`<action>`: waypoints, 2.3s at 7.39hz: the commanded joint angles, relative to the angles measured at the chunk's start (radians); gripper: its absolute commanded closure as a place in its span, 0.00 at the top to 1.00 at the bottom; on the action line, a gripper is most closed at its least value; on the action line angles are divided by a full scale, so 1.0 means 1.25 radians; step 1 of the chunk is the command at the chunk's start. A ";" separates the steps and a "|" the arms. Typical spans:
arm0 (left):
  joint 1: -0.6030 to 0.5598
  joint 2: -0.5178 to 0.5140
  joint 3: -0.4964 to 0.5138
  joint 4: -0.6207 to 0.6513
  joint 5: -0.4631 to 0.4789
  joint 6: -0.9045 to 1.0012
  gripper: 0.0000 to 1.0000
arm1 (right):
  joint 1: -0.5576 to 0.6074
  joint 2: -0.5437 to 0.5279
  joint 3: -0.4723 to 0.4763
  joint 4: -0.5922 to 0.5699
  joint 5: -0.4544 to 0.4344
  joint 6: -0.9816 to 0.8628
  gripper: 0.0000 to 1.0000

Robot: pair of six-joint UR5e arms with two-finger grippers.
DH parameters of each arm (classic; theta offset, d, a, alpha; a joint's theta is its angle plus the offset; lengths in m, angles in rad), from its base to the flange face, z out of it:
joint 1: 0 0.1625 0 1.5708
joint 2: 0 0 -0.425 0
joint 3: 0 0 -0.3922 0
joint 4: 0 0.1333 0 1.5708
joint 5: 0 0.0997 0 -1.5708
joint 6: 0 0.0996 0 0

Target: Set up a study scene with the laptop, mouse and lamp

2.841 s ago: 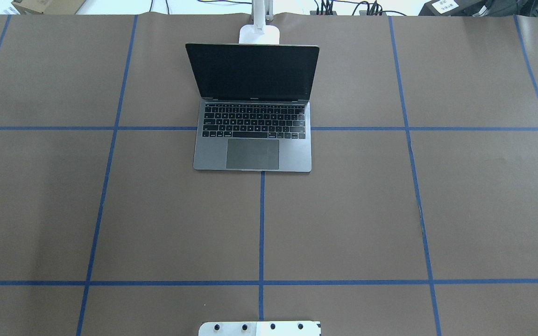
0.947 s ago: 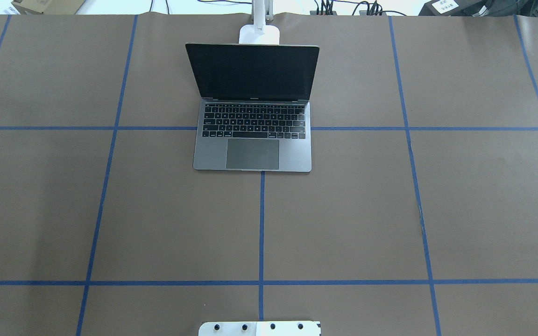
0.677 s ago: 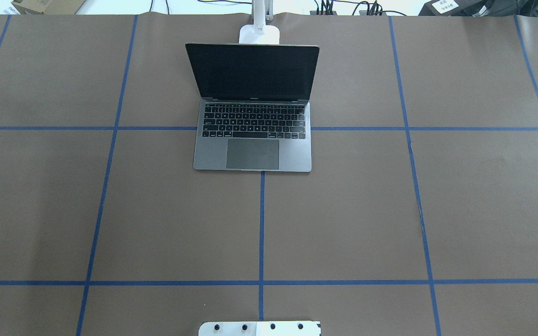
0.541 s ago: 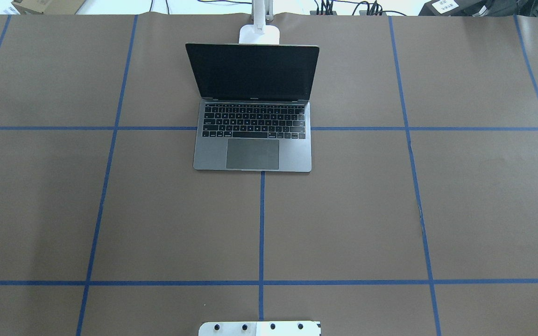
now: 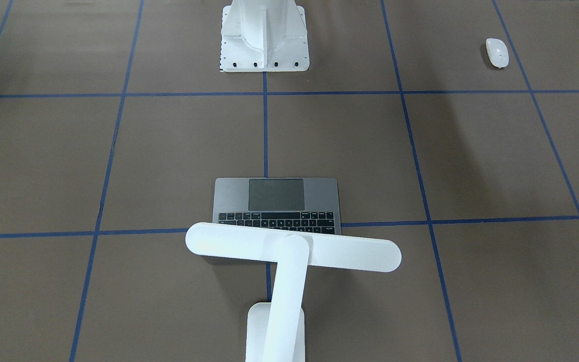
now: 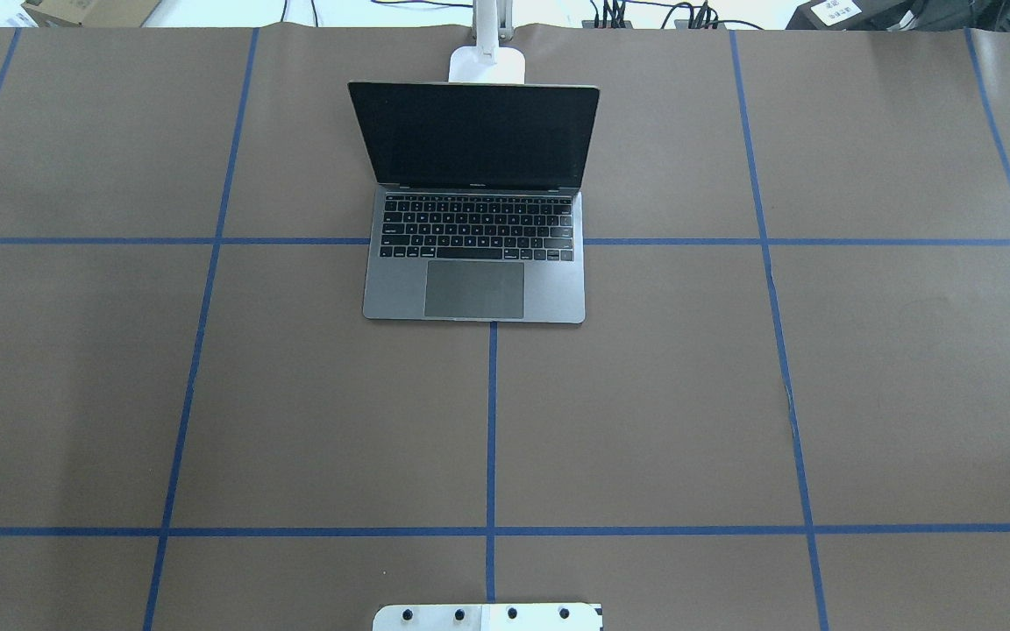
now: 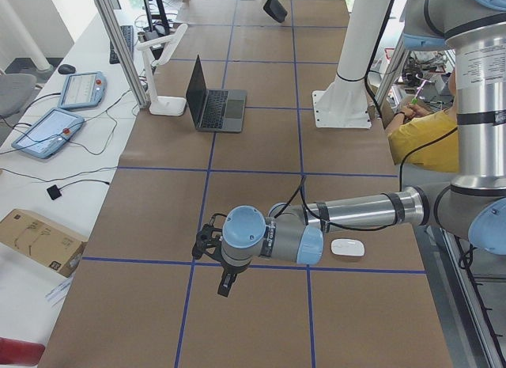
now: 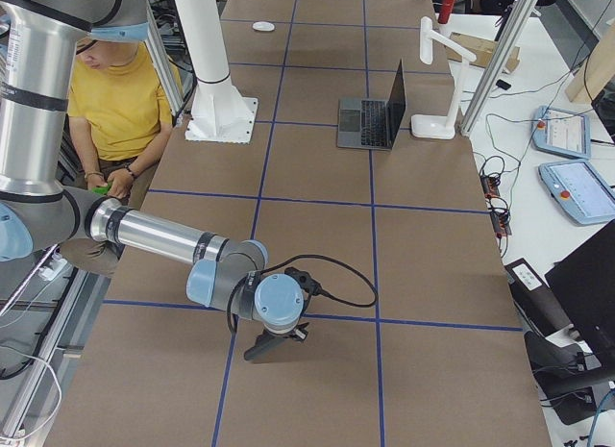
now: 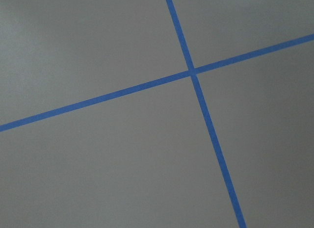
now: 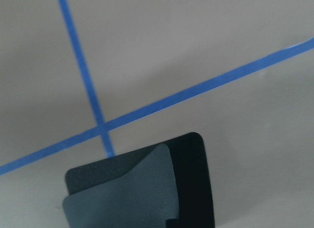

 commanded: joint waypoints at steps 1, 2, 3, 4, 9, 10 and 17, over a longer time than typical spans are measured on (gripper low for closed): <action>0.001 -0.001 -0.004 0.000 0.001 -0.003 1.00 | 0.022 0.104 0.040 -0.065 -0.003 0.157 0.00; 0.001 -0.002 -0.003 0.000 0.001 -0.004 1.00 | 0.022 0.138 0.046 -0.064 0.003 0.249 0.00; 0.001 -0.002 0.001 0.000 0.001 -0.005 1.00 | 0.020 0.170 0.062 -0.063 0.008 0.359 0.00; 0.001 -0.002 0.002 0.000 0.001 -0.007 1.00 | 0.000 0.193 0.100 -0.062 0.008 0.475 0.00; 0.002 -0.005 0.007 0.001 0.001 -0.007 1.00 | -0.225 0.353 0.219 -0.057 -0.004 1.101 0.00; 0.002 -0.005 0.009 0.001 0.001 -0.007 1.00 | -0.277 0.400 0.220 -0.055 -0.009 1.210 0.00; 0.002 -0.008 0.018 0.001 0.001 -0.005 1.00 | -0.543 0.448 0.218 0.011 -0.246 1.571 0.00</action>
